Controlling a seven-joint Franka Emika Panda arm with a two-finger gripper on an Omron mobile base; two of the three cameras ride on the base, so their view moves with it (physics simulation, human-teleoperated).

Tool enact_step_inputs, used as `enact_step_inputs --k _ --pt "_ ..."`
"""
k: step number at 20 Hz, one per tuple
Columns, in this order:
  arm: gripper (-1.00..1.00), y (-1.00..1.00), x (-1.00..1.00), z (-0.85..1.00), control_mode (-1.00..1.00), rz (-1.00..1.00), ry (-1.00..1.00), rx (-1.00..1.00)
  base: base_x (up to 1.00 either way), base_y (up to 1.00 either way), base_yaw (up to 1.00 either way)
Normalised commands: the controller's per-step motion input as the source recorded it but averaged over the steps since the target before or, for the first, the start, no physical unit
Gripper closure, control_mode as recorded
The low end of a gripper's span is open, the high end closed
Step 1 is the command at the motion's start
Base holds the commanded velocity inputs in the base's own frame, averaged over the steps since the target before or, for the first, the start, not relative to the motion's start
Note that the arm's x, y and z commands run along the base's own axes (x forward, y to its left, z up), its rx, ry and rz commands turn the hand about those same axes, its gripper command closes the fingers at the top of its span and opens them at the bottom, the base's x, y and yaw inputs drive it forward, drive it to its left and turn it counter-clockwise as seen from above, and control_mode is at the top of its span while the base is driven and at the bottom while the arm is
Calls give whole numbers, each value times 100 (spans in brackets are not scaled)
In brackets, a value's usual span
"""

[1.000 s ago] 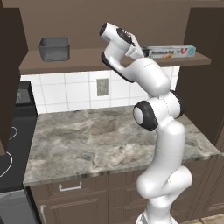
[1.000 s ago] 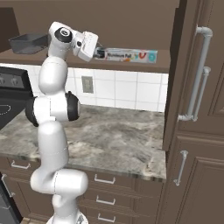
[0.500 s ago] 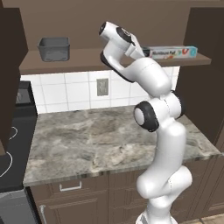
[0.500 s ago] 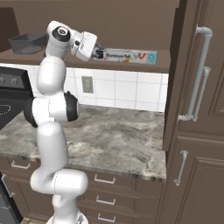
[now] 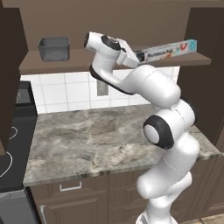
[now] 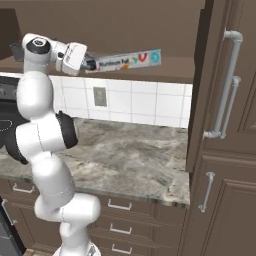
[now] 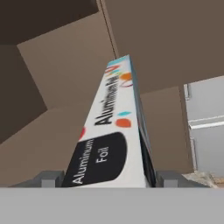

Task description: Retrieve the tupperware and aluminum foil from the cabinet and place them on the dining counter near the plate with garlic and bell pepper to prepare for storing leftovers.

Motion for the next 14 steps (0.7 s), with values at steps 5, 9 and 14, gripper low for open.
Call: enact_step_inputs --k 5,9,14 --pt "100 -2 -100 -11 -100 10 -2 -2 0 0 0" --pt "100 -11 -100 9 -100 10 0 1 0 0 0" --pt "100 -11 -100 2 -100 19 1 0 0 0 0"
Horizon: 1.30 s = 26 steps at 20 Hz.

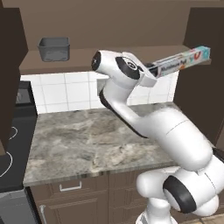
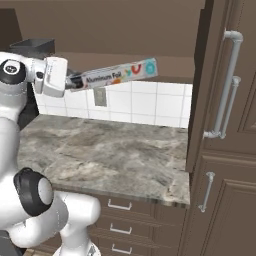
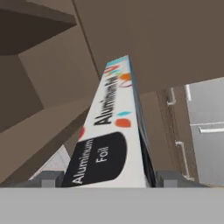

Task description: Retrieve the tupperware and aluminum foil from the cabinet and place them on the dining counter near the plate with garlic and bell pepper to prepare for storing leftovers.

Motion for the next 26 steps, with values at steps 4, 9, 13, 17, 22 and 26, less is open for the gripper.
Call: enact_step_inputs --k 4,9,13,17,22,26 --pt "100 -11 -100 0 -100 28 4 0 0 0 0" --pt "100 -5 -100 0 -100 34 5 0 0 0 0" --pt "100 -1 -90 0 -100 34 7 0 0 0 0" --pt "100 -1 -1 0 100 3 0 0 0 0 1" --pt "100 0 0 0 100 0 0 0 -83 0 17" --pt "100 0 0 0 100 0 0 0 -100 7 50"
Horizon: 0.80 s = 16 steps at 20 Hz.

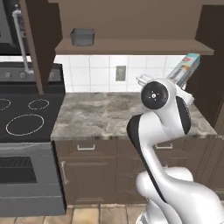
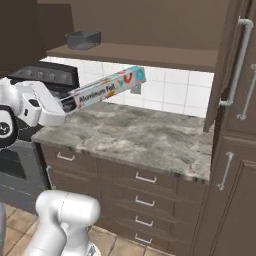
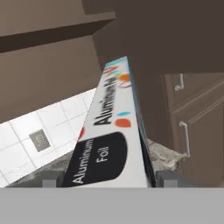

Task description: Retrieve the tupperware and aluminum foil from the cabinet and place them on the dining counter near the plate with garlic and bell pepper to prepare for storing leftovers.

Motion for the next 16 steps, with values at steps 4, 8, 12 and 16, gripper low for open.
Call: enact_step_inputs --k 4,8,12,16 --pt "100 0 0 0 100 0 0 0 -100 6 70" --pt "100 0 0 0 100 0 0 0 -99 8 83" --pt "100 0 0 0 100 0 0 0 -70 33 93" --pt "100 0 0 0 100 0 0 0 -36 52 98"
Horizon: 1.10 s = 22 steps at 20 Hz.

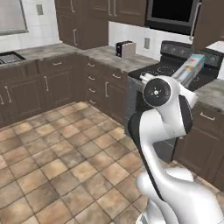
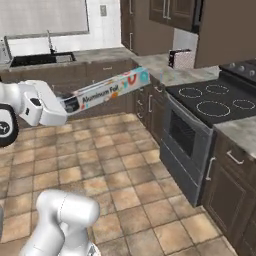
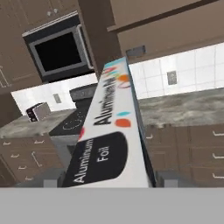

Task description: Retrieve the tupperware and aluminum foil from the cabinet and place them on the dining counter near the plate with garlic and bell pepper to prepare for storing leftovers.

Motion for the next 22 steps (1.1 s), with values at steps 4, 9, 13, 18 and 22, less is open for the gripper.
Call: enact_step_inputs --k 4,9,13,18,22 --pt "100 0 0 0 100 0 0 0 -7 52 95" --pt "100 0 0 0 100 0 0 0 22 58 77" --pt "100 0 0 0 100 0 0 0 69 63 59" --pt "100 0 0 0 100 0 0 0 100 66 44" --pt "100 0 0 0 100 0 0 0 100 67 33"
